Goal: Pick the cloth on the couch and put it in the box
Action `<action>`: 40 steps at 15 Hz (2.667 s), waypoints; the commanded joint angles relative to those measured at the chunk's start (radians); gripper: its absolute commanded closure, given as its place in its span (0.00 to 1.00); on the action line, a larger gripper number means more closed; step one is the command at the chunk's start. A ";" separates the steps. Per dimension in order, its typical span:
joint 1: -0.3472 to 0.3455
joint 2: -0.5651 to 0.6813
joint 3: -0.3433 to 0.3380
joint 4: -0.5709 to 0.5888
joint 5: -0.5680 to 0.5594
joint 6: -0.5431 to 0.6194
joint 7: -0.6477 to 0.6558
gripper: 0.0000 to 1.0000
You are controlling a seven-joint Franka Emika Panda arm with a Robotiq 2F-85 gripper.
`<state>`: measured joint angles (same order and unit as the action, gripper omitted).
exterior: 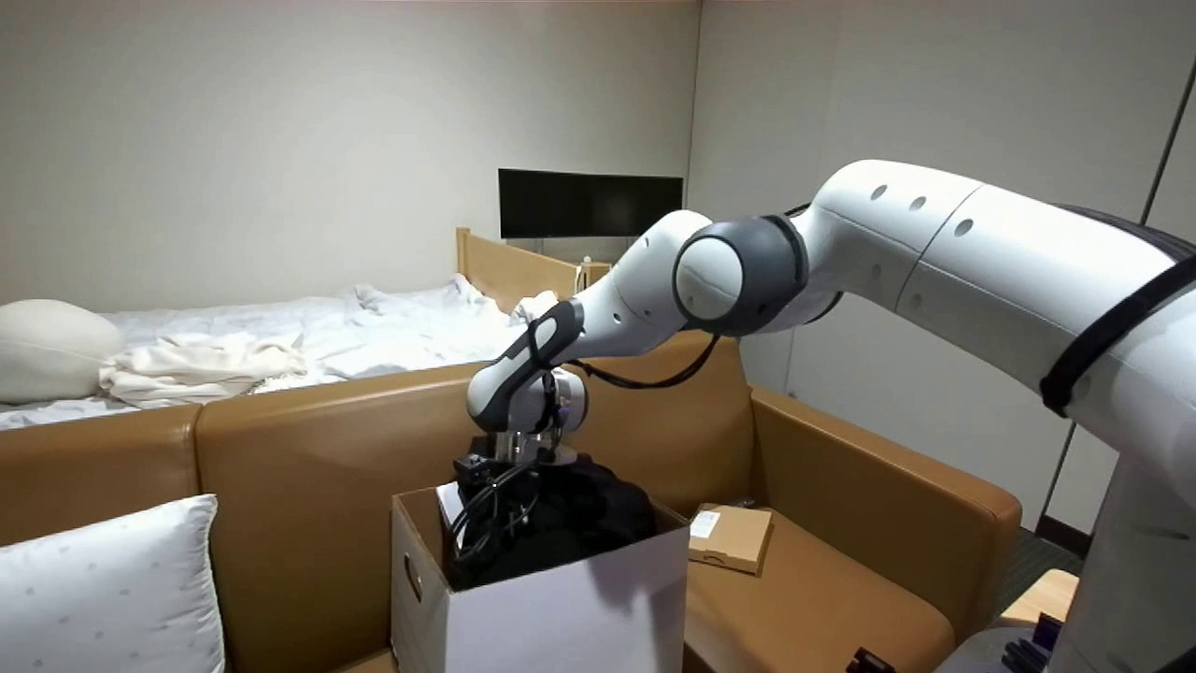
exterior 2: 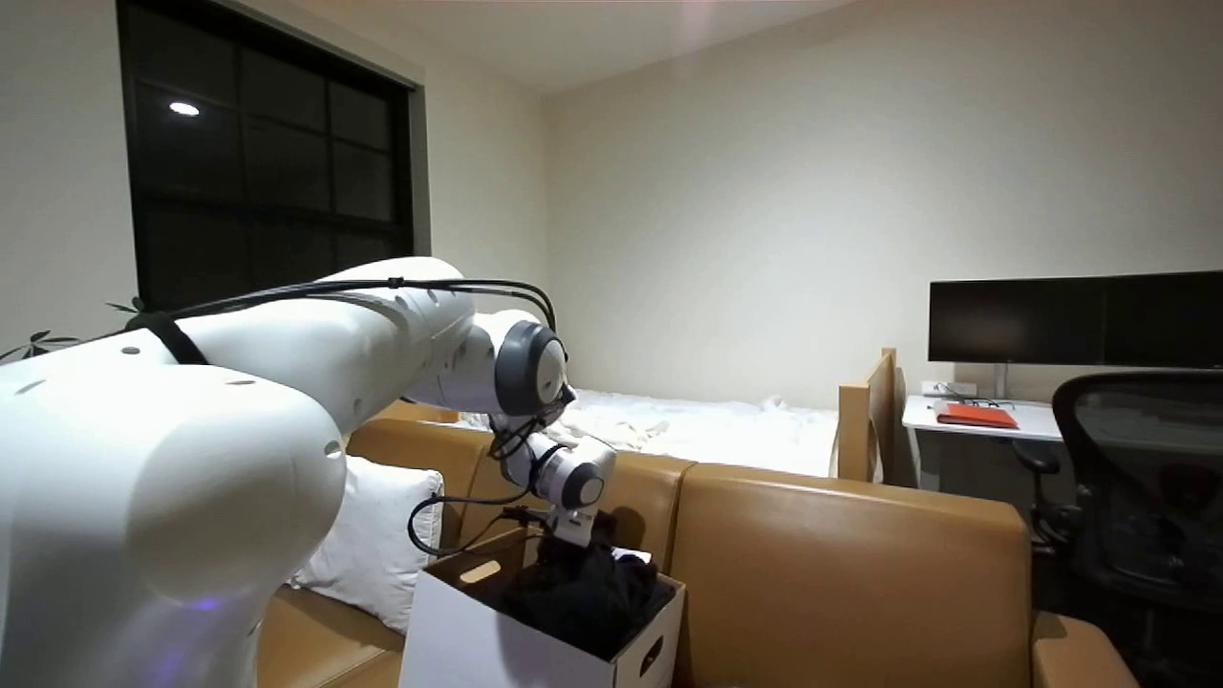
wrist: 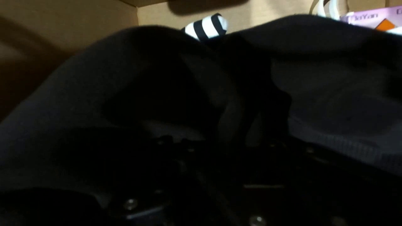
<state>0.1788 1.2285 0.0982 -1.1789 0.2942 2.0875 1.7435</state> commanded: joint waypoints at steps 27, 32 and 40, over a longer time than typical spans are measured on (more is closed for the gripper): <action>0.275 -0.497 -0.337 -0.058 -0.503 -0.490 -0.021 0.00; 0.189 -0.681 -0.309 -0.263 -0.749 -0.405 -0.247 0.00; -0.115 -0.823 -0.286 -0.485 -0.851 0.010 -0.750 0.00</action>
<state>0.1571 0.4659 -0.2207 -1.5608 -0.5617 1.9673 1.1519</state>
